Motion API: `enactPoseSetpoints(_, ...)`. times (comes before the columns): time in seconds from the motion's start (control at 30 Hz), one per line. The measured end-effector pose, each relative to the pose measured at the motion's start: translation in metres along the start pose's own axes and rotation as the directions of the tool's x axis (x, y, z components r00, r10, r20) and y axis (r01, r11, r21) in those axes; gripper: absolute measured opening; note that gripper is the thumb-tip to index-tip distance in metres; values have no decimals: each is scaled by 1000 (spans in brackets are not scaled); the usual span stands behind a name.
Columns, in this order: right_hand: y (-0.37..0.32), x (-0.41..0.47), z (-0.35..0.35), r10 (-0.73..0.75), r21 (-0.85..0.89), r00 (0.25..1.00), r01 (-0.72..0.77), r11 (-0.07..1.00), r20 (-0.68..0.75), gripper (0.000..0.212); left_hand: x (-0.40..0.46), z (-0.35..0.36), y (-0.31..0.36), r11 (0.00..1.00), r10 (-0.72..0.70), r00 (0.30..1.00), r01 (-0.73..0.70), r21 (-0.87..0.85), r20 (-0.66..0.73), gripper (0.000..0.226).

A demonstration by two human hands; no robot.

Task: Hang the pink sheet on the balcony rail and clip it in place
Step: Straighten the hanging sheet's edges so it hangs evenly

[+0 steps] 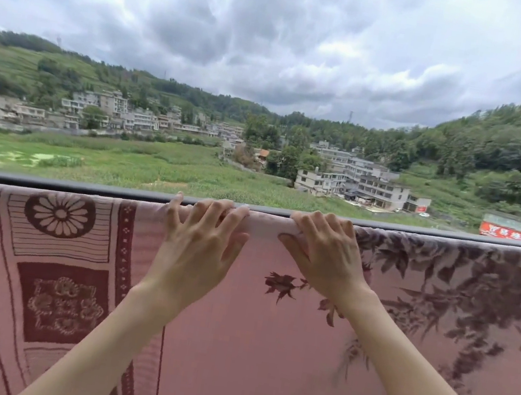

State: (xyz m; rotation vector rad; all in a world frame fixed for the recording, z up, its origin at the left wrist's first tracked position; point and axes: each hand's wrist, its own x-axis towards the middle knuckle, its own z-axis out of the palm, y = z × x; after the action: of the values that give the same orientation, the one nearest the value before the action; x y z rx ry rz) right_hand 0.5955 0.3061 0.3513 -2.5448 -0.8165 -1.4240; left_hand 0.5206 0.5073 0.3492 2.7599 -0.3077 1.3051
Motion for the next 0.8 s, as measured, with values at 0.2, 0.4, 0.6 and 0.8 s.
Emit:
enactPoseSetpoints(0.2, 56, -39, -13, -34, -13, 999, 34, 999, -6, 39, 10, 25, 71, 999, -21, 1000, 21, 37, -6, 43)
enactPoseSetpoints(0.4, 132, -61, -40, 19, 24, 1000, -19, 1000, 8, 50, 45, 47, 146, 999, 41, 999, -40, 27, -10, 42)
enactPoseSetpoints(0.6, 207, -78, -55, -9, -21, 1000, 9, 1000, 25, 43, 83, 67, 218, 991, 129, 991, -131, -37, -41, 42)
enactPoseSetpoints(0.8, 281, -93, -67, -16, -32, 999, 17, 999, 35, 42, 118, 93, 283, 984, 151, 987, -155, -83, -51, 46)
